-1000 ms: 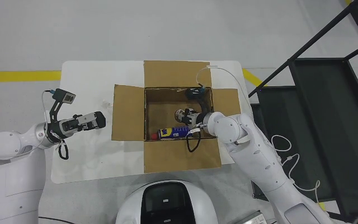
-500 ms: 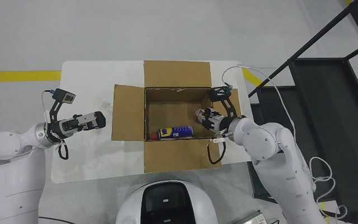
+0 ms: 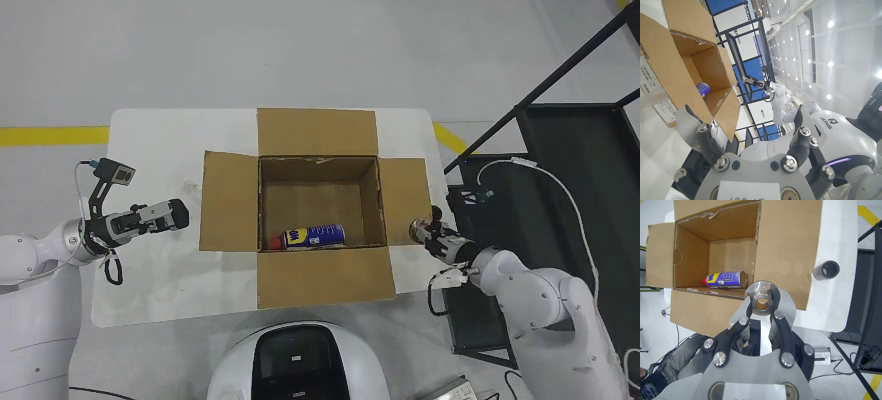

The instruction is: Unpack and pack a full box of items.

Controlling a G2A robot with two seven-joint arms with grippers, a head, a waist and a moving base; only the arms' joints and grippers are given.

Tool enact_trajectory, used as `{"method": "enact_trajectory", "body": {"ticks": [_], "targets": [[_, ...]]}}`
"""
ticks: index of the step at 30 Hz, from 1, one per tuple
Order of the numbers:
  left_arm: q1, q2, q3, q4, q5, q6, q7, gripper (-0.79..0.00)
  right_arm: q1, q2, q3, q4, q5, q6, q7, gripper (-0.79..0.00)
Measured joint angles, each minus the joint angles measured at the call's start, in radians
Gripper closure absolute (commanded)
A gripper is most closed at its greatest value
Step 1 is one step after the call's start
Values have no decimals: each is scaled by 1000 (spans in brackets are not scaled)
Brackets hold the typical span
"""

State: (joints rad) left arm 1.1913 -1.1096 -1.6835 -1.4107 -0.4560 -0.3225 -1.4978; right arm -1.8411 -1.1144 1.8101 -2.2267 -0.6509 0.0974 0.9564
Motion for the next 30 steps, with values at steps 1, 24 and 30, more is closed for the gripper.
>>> {"method": "enact_trajectory", "body": {"ticks": [1,24,30], "targets": [[0,0,0,0,0,0,0,-785,-23,0,23,1,13,-15,-11,0],[0,0,0,0,0,0,0,-785,-25,-8,-17,352,-39,86,-139,0],[0,0,0,0,0,0,0,-785,51,-10,-91,442,-90,108,-157,0]]}}
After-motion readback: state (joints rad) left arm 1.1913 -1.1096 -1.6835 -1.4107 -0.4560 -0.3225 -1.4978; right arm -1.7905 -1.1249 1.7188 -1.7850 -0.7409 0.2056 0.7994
